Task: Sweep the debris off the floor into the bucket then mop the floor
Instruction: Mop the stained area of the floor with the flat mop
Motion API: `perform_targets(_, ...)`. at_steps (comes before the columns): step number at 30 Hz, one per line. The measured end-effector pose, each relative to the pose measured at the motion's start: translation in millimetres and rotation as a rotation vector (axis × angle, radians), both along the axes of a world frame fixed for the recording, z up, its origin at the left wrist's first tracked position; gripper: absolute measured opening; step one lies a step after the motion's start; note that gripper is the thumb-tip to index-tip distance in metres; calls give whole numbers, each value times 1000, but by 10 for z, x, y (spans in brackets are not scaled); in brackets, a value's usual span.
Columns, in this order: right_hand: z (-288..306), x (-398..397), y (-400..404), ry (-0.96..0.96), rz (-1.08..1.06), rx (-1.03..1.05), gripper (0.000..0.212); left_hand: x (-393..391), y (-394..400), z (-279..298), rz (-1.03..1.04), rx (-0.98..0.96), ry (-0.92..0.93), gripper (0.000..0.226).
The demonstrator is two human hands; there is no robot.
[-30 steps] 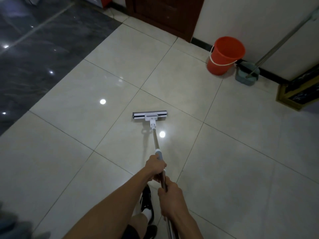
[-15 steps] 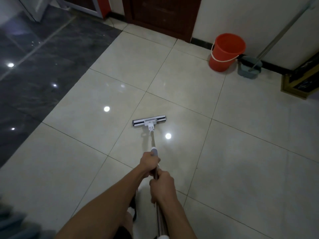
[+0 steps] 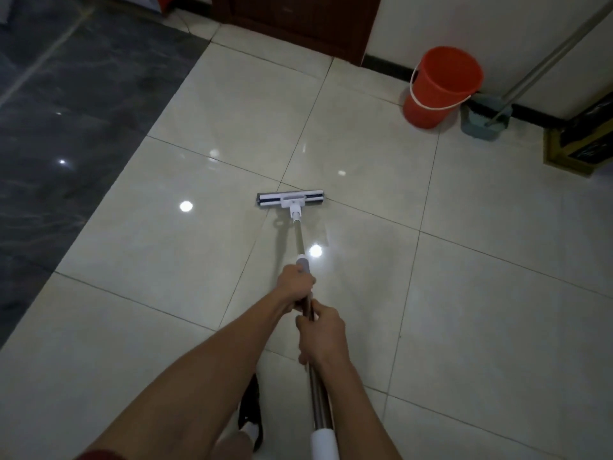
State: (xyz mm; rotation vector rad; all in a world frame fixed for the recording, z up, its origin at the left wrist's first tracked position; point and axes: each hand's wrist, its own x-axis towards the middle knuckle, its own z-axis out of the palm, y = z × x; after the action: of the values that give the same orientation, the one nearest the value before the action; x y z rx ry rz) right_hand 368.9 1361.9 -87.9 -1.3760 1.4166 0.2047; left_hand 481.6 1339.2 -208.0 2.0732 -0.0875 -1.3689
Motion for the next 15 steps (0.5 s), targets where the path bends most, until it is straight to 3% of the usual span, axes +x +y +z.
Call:
perform_targets(3, -36, 365, -246, -20, -35, -9, 36, 354, -271, -52, -26, -19, -28, 7)
perform_targets(5, -66, 556, -445, -35, -58, -7, 37, 543, -479, -51, -31, -16, -31, 18)
perform_targets(12, -222, 1215, -1396, -42, -65, -15, 34, 1239, -1439, -95, -15, 0, -8, 7)
perform_targets(15, -235, 1508, -1932, -59, -72, -3, 34, 1538, -1969, -81, 5, 18, -18, 14)
